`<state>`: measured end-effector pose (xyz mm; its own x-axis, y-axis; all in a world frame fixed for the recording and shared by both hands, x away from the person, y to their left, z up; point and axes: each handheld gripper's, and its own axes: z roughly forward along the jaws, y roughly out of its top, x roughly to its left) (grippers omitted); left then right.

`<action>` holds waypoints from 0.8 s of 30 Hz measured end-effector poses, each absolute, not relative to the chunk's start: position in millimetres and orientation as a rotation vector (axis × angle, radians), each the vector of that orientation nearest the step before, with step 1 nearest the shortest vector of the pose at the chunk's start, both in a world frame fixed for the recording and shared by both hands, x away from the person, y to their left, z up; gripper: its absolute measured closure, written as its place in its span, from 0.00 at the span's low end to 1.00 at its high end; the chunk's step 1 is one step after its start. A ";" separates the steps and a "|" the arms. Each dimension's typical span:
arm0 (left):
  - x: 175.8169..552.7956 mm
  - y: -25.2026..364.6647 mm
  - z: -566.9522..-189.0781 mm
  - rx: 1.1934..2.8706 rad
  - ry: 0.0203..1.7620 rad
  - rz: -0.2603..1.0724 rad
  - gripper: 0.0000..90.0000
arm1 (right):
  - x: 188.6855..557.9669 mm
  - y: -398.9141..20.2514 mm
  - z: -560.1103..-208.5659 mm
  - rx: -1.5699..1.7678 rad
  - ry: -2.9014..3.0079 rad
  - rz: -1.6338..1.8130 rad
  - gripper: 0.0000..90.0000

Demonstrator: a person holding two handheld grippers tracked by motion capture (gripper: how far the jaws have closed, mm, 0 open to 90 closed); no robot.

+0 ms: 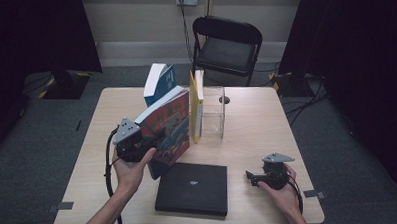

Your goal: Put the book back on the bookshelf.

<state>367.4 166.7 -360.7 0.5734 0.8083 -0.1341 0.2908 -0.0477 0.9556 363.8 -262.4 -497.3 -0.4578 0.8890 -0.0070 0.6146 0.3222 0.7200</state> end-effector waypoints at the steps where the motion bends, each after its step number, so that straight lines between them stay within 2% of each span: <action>1: 369.3 165.8 -360.3 1.610 0.956 0.549 0.83 | 363.5 -262.6 -497.8 1.327 2.188 0.932 0.17; 9: 384.8 154.5 -348.5 1.543 0.999 0.595 0.83 | 361.9 -263.7 -499.3 1.317 2.178 0.950 0.17; 16: 397.3 138.0 -340.6 1.573 0.994 0.668 0.83 | 362.0 -263.8 -499.3 1.316 2.178 0.949 0.17; 24: 423.4 122.8 -342.2 1.531 1.077 0.705 0.83 | 361.9 -263.8 -499.3 1.316 2.179 0.949 0.17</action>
